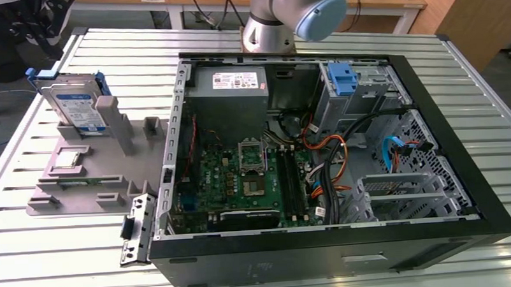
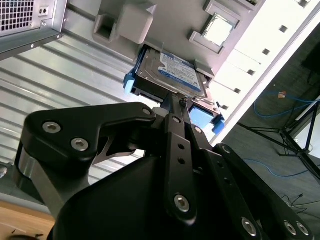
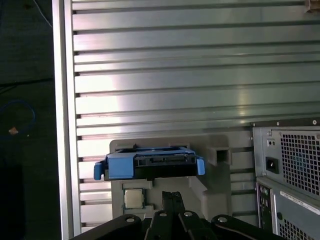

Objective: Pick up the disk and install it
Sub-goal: 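Reach for the disk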

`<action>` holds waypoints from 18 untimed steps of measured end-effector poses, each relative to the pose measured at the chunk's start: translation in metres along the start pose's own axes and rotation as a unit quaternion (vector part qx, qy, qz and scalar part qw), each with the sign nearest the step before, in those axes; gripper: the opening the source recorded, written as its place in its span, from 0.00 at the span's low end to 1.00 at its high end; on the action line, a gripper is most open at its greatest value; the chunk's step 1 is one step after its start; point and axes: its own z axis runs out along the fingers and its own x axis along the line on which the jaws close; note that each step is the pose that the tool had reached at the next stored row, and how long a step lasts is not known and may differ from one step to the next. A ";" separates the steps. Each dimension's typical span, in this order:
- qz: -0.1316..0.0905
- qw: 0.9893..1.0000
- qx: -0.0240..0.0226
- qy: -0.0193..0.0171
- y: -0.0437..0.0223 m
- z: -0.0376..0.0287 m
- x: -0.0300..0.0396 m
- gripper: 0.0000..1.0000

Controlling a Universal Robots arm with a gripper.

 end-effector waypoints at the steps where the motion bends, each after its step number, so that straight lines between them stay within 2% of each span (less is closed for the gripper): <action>1: 0.000 1.000 0.000 0.000 0.0013 0.0013 0.0001 0.10; 7: 0.000 1.000 -0.001 0.000 0.0071 0.0100 0.0022 0.10; 14: 0.000 1.000 -0.001 0.000 0.0111 0.0155 0.0116 0.10; 18: 0.000 1.000 -0.001 0.000 0.0129 0.0202 0.0143 0.10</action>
